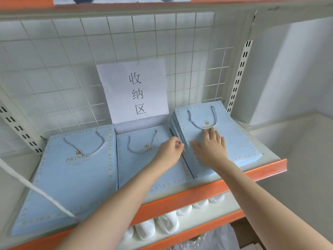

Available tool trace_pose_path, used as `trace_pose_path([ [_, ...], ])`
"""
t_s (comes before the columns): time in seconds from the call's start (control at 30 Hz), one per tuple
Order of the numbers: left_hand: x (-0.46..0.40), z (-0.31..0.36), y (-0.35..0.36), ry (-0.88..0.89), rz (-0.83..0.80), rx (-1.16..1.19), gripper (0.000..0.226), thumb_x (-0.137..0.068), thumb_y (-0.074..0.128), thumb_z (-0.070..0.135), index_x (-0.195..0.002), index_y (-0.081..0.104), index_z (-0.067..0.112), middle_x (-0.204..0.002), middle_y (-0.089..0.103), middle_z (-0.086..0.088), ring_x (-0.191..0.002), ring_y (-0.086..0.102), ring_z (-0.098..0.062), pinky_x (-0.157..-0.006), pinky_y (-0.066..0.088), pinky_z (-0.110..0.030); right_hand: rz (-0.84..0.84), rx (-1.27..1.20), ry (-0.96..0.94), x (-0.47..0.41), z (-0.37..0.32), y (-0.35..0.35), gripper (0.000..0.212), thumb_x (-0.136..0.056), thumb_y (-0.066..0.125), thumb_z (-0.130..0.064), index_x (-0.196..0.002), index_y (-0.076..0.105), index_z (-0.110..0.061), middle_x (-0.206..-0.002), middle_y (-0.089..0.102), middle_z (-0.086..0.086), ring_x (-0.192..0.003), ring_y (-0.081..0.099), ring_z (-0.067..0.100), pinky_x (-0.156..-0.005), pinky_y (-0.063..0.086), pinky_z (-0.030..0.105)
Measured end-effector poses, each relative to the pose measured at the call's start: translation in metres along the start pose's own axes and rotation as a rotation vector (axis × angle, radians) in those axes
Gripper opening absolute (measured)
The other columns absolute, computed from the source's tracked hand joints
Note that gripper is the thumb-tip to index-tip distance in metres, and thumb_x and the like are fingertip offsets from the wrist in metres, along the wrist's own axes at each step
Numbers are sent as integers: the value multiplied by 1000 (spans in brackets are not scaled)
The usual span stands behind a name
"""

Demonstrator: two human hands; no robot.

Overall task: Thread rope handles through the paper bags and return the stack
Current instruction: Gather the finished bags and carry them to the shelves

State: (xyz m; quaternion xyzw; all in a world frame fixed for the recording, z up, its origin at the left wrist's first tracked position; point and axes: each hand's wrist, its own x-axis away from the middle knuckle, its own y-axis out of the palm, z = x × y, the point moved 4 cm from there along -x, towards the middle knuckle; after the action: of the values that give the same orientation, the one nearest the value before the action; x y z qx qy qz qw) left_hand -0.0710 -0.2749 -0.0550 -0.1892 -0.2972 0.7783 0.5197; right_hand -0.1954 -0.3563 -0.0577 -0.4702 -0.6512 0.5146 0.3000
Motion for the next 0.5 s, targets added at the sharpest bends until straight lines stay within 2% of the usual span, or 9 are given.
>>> trace_pose_path([
  [0.03,-6,2,7,-74,-15,89,20,-95,50,25,-86,60,11,-86,64,-10,-85,60,-27,-89,50,-37,-23,-5,-27,5,1,5,67,-96,34,-47,-147,18,-5,-156,11,15,-144,8,27,-116,7,42],
  [0.07,-11,5,12,-122,0,152,30,-94,51,28,-68,52,15,-66,53,-7,-73,56,-29,-84,53,-44,-22,-16,-51,9,2,7,67,-96,33,-47,-147,17,-6,-157,9,14,-145,6,26,-117,5,41],
  [0.1,-15,6,15,-157,24,187,38,-92,53,31,-59,47,14,-57,46,-7,-68,55,-33,-79,54,-45,-20,-28,-70,12,1,10,66,-97,32,-46,-148,16,-6,-157,8,13,-145,5,25,-117,5,40],
  [0.13,-16,9,17,-187,53,220,40,-91,57,32,-60,51,8,-57,50,-13,-72,59,-38,-74,54,-41,-17,-36,-84,14,0,10,65,-97,31,-45,-148,17,-7,-157,8,12,-145,5,25,-117,5,40],
  [0.2,-15,10,18,-242,128,273,35,-88,63,26,-72,58,-5,-71,61,-22,-89,61,-40,-59,41,-30,-3,-48,-104,15,-1,10,61,-98,31,-42,-148,18,-8,-157,10,12,-145,7,25,-117,7,40],
  [0.23,-14,10,19,-257,155,300,31,-87,65,20,-70,57,-4,-69,61,-20,-89,61,-40,-53,33,-28,-2,-57,-113,14,0,8,59,-98,32,-39,-147,21,-8,-157,12,11,-144,9,25,-117,9,40],
  [0.3,-16,8,20,-288,164,347,26,-86,64,12,-64,51,5,-64,56,-11,-72,57,-34,-49,29,-26,5,-73,-122,13,4,1,52,-97,37,-33,-142,31,-10,-153,23,9,-140,19,25,-112,17,39],
  [0.4,-21,6,14,-296,137,466,25,-89,56,6,-69,43,12,-73,51,-9,-71,49,-22,-63,39,-28,154,-168,-9,6,18,-23,41,-95,41,-27,-133,41,-10,-139,41,11,-128,35,30,-100,29,40],
  [0.5,-18,-2,-15,-269,178,572,21,-89,50,2,-73,43,14,-80,51,-13,-76,49,-22,-69,39,-35,299,-269,117,1,33,-44,51,-94,47,-34,-137,37,-6,-138,42,17,-126,36,36,-100,31,44],
])
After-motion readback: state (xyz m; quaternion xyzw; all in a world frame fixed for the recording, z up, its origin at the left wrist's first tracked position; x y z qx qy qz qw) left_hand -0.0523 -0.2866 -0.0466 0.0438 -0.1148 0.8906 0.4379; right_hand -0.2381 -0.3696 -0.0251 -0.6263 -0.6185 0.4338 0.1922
